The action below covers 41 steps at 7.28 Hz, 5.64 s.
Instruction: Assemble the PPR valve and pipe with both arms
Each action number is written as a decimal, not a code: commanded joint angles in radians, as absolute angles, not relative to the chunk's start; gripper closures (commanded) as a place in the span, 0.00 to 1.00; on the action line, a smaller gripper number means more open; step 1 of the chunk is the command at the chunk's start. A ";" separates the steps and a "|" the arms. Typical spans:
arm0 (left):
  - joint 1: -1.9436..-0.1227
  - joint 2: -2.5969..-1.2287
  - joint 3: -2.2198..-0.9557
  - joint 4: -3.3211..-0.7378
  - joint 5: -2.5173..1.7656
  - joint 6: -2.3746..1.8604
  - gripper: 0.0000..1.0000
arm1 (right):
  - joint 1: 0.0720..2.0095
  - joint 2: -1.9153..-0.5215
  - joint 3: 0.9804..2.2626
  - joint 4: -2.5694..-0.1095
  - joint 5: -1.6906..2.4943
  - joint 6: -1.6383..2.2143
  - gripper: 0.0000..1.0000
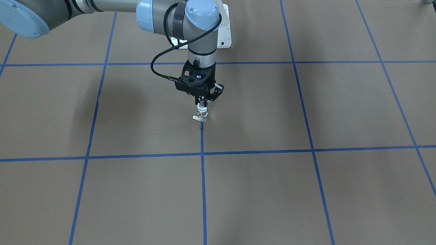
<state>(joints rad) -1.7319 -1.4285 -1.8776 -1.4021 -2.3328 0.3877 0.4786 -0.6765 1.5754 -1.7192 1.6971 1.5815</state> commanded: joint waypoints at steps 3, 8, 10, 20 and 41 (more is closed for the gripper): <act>-1.732 -1.431 -1.878 -1.402 -2.333 0.387 0.00 | 0.479 -0.683 1.575 -1.718 1.697 1.578 0.52; -1.732 -1.436 -1.875 -1.402 -2.333 0.387 0.00 | 0.505 -0.680 1.585 -1.718 1.698 1.516 0.00; -1.732 -1.434 -1.876 -1.402 -2.333 0.387 0.00 | 0.552 -0.677 1.594 -1.720 1.729 1.477 0.00; -1.730 -1.424 -1.842 -1.399 -2.330 0.381 0.00 | 1.121 -1.196 1.822 -1.717 2.157 0.535 0.00; -1.664 -1.347 -1.779 -1.563 -2.333 0.239 0.00 | 1.496 -1.819 1.876 -1.717 2.275 0.029 0.00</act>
<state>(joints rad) -1.6644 -1.3485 -1.7758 -1.5620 -2.3327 0.2392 1.4908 -1.8015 1.8633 -1.7165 2.2744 0.0273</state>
